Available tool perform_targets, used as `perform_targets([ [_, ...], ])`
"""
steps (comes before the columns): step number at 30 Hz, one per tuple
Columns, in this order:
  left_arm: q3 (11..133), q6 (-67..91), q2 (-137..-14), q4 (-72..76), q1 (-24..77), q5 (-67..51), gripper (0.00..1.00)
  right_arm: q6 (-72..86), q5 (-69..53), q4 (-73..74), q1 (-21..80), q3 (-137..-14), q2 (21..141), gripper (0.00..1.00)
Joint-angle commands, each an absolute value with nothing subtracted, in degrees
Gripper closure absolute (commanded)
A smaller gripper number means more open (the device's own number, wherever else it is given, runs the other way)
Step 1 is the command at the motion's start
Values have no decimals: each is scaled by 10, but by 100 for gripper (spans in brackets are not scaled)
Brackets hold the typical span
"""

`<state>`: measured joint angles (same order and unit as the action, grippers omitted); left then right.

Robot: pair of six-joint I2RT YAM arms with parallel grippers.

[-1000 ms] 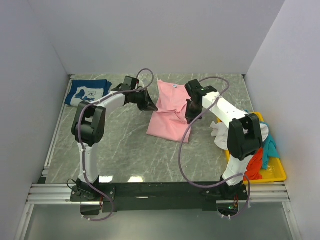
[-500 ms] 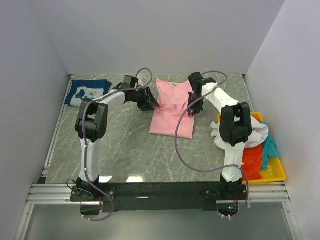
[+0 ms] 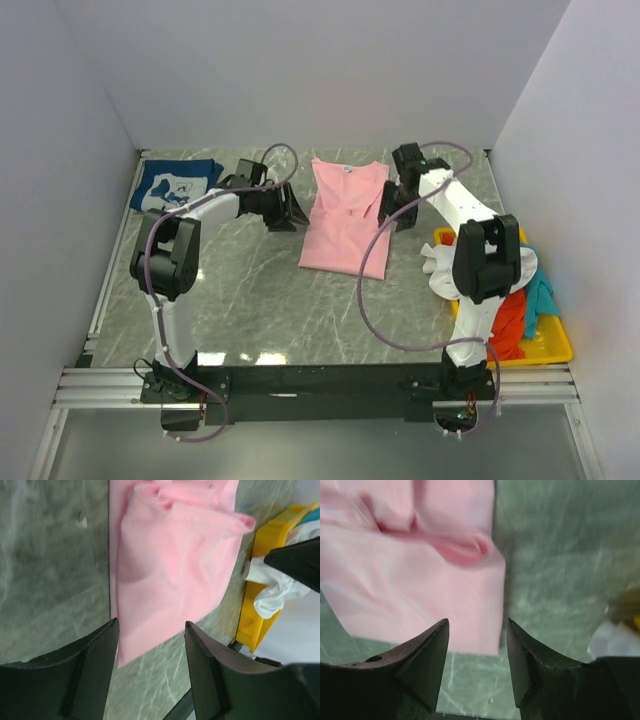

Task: Fold and stack the t-shirts
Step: Fold the tshirt

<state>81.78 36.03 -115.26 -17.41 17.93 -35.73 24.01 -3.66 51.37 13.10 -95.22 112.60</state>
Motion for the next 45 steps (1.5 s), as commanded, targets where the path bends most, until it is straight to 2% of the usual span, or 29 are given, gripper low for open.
perform_targets([
  [1,769,332,-1105,-167,180,-353,39,256,-76,482,131,-867,1050,44],
  [7,701,329,-1071,-162,186,-343,39,286,-136,397,143,-683,960,46],
  [13,655,337,-1056,-145,194,-336,39,294,-145,365,155,-621,947,49],
  [16,642,353,-1060,-126,196,-348,40,291,-139,359,154,-613,963,55],
  [20,635,362,-1066,-114,200,-346,40,285,-135,352,154,-608,983,57],
  [40,650,352,-1093,-147,223,-315,42,287,-136,343,162,-590,1013,58],
  [45,651,353,-1100,-148,225,-312,48,293,-146,333,163,-587,1020,62],
])
